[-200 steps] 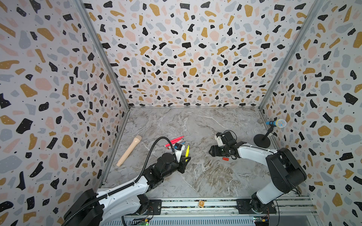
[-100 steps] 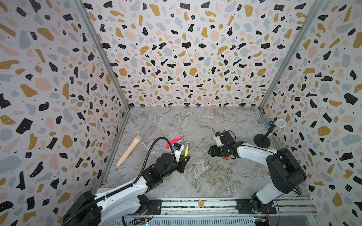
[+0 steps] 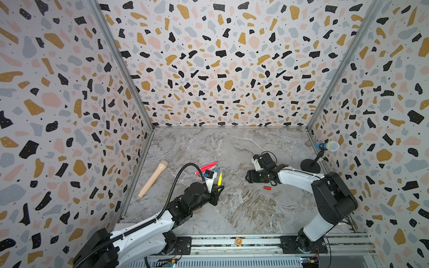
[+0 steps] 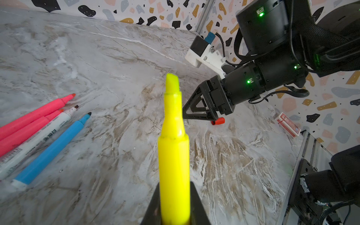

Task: Insert pens into pen caps
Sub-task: Rotate the pen cap at the center of the table.

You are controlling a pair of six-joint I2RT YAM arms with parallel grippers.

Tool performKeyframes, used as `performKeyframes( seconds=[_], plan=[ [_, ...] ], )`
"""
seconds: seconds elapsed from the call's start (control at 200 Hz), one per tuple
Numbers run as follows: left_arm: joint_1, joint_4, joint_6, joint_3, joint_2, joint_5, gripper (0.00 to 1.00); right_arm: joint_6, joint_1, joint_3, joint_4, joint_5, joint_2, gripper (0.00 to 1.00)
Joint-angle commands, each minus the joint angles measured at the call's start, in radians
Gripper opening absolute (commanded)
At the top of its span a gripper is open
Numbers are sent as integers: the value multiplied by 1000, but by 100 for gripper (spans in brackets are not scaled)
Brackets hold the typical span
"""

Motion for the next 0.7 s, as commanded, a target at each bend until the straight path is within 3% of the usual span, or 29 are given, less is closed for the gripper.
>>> performKeyframes(
  seconds=[0.0,0.696],
  plan=[
    [-3,6,9,-1,-20,-11,0,-13,12,46,-16,-2,22,66],
    [-3,1,9,-7,-35,-24,0,-30,118,94,-41,-18,67,65]
  ],
)
